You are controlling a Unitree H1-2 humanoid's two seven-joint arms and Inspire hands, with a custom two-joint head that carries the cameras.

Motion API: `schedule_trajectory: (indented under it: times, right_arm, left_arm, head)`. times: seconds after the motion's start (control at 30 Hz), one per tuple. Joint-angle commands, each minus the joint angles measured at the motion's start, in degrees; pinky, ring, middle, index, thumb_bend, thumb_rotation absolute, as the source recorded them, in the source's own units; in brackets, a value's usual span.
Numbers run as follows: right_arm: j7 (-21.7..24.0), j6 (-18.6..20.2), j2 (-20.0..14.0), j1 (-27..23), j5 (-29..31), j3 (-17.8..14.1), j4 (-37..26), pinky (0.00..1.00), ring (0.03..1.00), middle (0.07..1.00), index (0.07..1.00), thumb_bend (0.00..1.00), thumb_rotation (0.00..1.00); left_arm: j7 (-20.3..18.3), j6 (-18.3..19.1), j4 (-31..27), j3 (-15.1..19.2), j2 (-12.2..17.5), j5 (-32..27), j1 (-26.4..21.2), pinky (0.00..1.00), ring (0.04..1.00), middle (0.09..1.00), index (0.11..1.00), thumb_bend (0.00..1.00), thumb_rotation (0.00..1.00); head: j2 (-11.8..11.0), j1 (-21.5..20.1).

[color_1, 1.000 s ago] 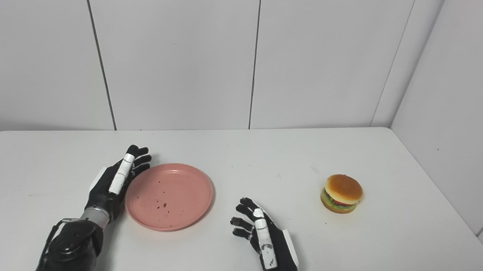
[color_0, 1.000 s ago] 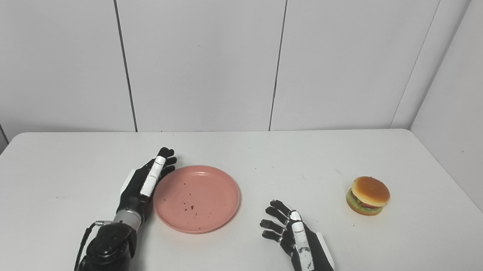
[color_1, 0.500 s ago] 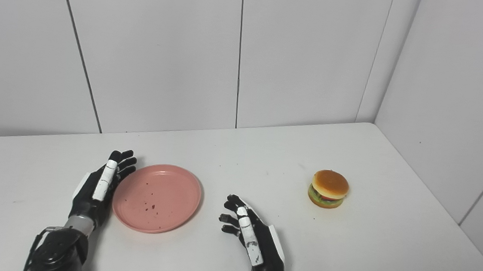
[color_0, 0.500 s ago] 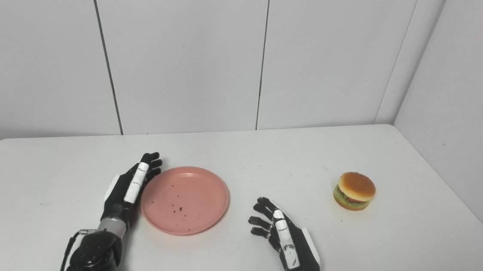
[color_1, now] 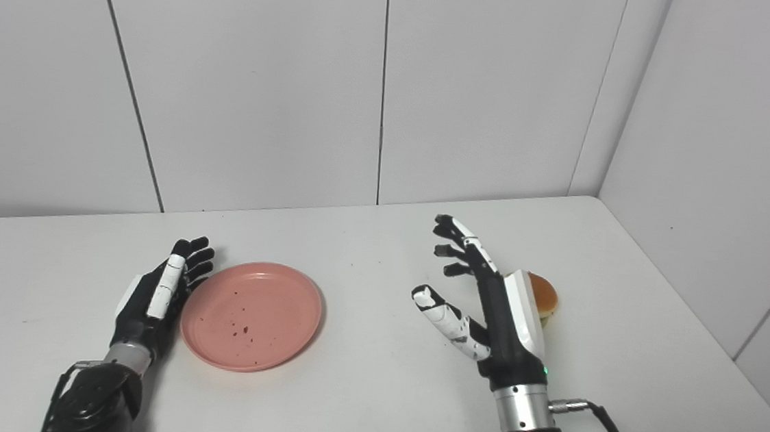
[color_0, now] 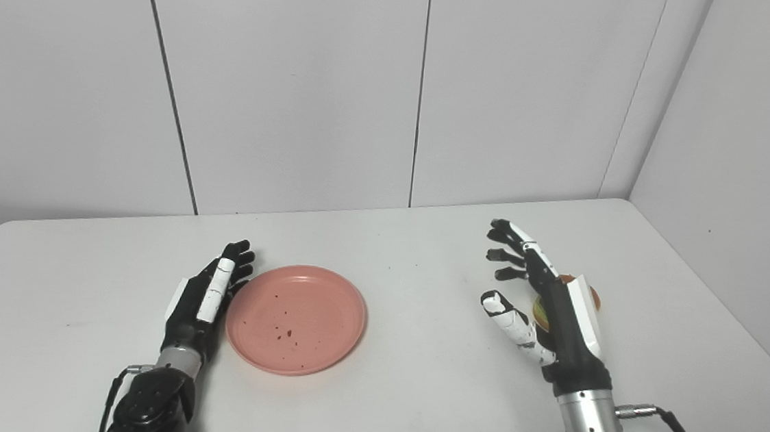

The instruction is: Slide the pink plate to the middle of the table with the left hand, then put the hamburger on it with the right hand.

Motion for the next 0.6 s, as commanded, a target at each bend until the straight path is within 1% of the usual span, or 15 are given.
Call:
schedule_trajectory:
  times: [0.0, 0.1, 0.17, 0.23, 0.33, 0.4, 0.5, 0.57]
  right_arm:
    - [-1.48, -3.19, -2.43, -2.51, -2.45, -1.0, -0.5, 0.63, 0.716, 0.812, 0.821, 0.77, 1.0]
    - [-2.0, -4.18, -4.41, -3.98, -4.36, -1.4, 0.6, 0.59, 0.704, 0.806, 0.811, 0.72, 1.0]
    - [-2.16, -5.39, -6.51, -5.27, -6.13, -1.2, 2.17, 0.59, 0.712, 0.808, 0.807, 0.7, 1.0]
    - [-2.52, -5.81, -8.39, -6.61, -9.06, -0.88, 3.66, 0.6, 0.727, 0.81, 0.807, 0.7, 1.0]
    - [-3.67, -5.53, -10.28, -8.14, -14.34, -0.27, 5.25, 0.6, 0.741, 0.799, 0.79, 0.69, 0.98]
    - [-4.18, -4.19, -11.48, -9.03, -18.36, 0.06, 6.35, 0.61, 0.747, 0.795, 0.78, 0.69, 0.99]
    - [-4.45, -0.81, -11.92, -9.88, -22.98, -0.26, 7.65, 0.65, 0.769, 0.793, 0.768, 0.72, 0.99]
    - [-4.32, 1.26, -12.29, -10.65, -25.63, -0.57, 8.88, 0.66, 0.774, 0.792, 0.764, 0.73, 0.98]
  left_arm:
    - [-0.41, -0.29, 0.59, -0.31, -0.25, 0.0, -2.44, 0.96, 0.884, 0.866, 0.82, 0.89, 0.89]
    - [-0.49, -0.46, 0.83, -0.26, -0.26, -0.13, -2.46, 0.97, 0.884, 0.866, 0.821, 0.89, 0.88]
    - [-0.49, -0.32, 0.77, -0.2, -0.29, -0.21, -2.41, 0.98, 0.887, 0.866, 0.823, 0.89, 0.88]
    - [-0.47, -0.18, 0.62, -0.21, -0.31, -0.19, -2.33, 0.98, 0.888, 0.867, 0.824, 0.89, 0.88]
    - [-0.51, -0.34, 0.6, -0.28, -0.3, -0.11, -2.37, 0.98, 0.886, 0.867, 0.825, 0.88, 0.89]
    - [-0.57, -0.64, 0.78, -0.33, -0.29, -0.09, -2.48, 0.97, 0.887, 0.867, 0.825, 0.88, 0.89]
    - [-0.57, -0.79, 0.98, -0.32, -0.37, -0.16, -2.62, 0.98, 0.891, 0.866, 0.823, 0.89, 0.89]
    - [-0.48, -0.99, 1.25, -0.36, -0.42, -0.06, -2.76, 0.98, 0.892, 0.866, 0.823, 0.89, 0.89]
  head:
    - [-0.04, 0.08]
    - [-0.11, 0.12]
    - [-0.2, 0.19]
    - [-0.35, 0.17]
    - [-0.44, 0.21]
    - [-0.6, 0.35]
    - [-0.69, 0.67]
    - [-0.74, 0.96]
